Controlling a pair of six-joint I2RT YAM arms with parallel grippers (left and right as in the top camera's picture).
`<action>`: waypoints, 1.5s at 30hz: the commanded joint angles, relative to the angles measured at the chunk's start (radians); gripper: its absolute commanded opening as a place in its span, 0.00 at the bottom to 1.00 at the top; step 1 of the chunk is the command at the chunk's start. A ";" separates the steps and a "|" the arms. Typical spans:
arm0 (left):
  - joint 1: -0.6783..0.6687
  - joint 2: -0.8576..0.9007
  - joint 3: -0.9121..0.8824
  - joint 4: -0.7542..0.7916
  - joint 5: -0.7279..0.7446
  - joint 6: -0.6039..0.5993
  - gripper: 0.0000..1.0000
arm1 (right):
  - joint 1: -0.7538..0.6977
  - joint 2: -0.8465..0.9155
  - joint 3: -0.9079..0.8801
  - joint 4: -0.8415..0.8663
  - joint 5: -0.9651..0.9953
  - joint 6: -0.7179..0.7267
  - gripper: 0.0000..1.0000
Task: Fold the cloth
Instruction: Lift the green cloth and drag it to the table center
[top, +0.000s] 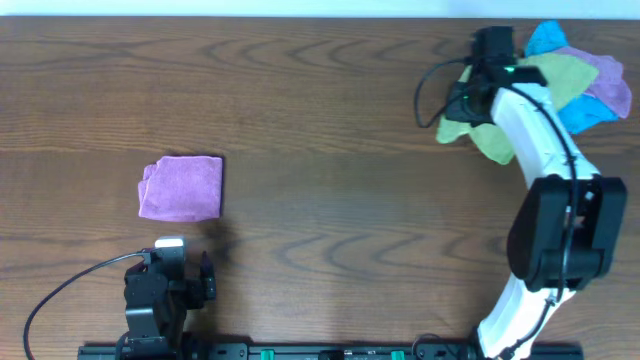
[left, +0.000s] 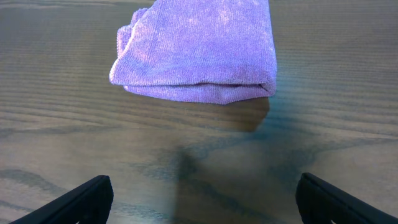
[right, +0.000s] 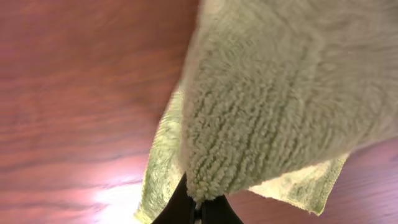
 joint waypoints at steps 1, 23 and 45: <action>-0.004 -0.006 -0.023 -0.033 -0.014 0.000 0.95 | 0.080 -0.017 0.013 -0.019 -0.010 0.016 0.01; -0.004 -0.006 -0.023 -0.033 -0.014 0.000 0.96 | 0.520 -0.017 0.013 -0.043 -0.085 0.030 0.01; -0.004 -0.006 -0.023 -0.033 -0.014 0.000 0.95 | 0.633 -0.179 0.014 -0.170 -0.089 0.129 0.99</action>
